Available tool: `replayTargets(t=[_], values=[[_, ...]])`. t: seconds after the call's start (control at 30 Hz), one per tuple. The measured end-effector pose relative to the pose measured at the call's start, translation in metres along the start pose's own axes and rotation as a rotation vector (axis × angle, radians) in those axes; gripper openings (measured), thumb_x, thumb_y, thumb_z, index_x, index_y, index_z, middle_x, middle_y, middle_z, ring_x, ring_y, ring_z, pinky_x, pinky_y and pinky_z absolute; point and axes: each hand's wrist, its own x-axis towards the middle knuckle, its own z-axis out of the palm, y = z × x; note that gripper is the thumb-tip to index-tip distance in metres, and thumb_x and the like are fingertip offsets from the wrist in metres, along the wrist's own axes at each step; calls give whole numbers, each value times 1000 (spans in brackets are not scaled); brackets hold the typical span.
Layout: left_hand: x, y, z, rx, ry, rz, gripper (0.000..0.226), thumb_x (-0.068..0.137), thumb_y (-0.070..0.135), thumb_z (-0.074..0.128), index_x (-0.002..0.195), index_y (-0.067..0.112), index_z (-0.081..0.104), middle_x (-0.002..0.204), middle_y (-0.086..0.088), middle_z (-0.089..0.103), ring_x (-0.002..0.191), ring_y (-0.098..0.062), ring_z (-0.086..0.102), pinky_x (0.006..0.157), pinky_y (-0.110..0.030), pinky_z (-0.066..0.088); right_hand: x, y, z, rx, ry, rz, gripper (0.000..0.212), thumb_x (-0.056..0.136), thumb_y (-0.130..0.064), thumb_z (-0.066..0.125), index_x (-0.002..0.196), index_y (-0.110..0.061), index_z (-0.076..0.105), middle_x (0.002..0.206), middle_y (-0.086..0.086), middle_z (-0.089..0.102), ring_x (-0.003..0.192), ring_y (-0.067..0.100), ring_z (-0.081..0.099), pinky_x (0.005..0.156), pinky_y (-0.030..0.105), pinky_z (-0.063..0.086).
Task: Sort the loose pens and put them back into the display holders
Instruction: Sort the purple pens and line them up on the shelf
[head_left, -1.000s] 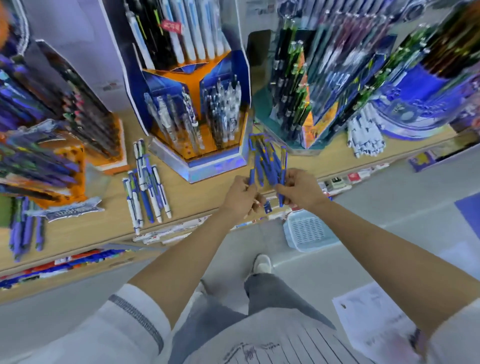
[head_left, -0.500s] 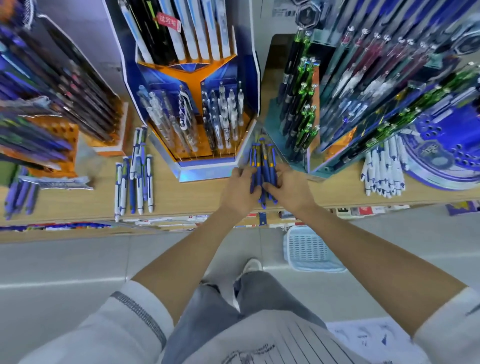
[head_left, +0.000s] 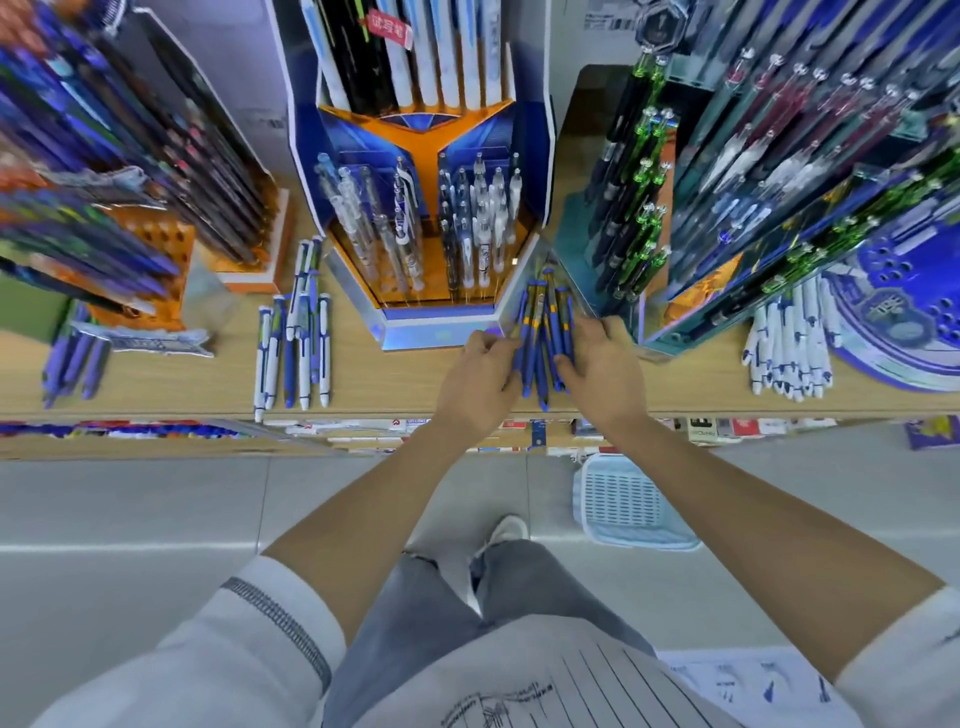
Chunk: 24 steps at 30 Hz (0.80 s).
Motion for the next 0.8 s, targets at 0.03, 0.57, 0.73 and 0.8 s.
replayTargets(t=[0.03, 0.57, 0.73, 0.8], values=[[-4, -3, -5, -30, 54, 8, 38, 94, 15, 51, 131, 15, 55, 118, -10, 49, 98, -28, 57, 85, -38, 48, 0, -6, 0, 35, 29, -14, 39, 88, -19, 63, 126, -12, 54, 112, 10, 49, 90, 26, 57, 71, 32, 46], [-83, -196, -148, 38, 321, -478, 24, 91, 17, 56, 114, 10, 54, 106, -14, 58, 86, -35, 60, 65, -34, 39, -6, -216, 126, 220, -253, -121, 10, 86, -13, 62, 93, -6, 57, 80, 7, 64, 74, 29, 60, 69, 42, 50], [-74, -223, -159, 4, 181, -457, 24, 86, 23, 60, 109, 17, 60, 101, -7, 69, 96, -30, 62, 76, -32, 45, 3, -234, 152, 171, -233, 64, 19, 83, -12, 68, 93, -8, 53, 80, 14, 64, 85, 35, 61, 68, 41, 49], [-71, -222, -160, -4, 158, -421, 23, 86, 28, 63, 107, 17, 62, 96, -3, 71, 95, -25, 64, 75, -28, 43, 6, -234, 150, 157, -241, 118, 17, 83, -13, 70, 92, -2, 59, 74, 0, 61, 74, 23, 61, 62, 28, 38]])
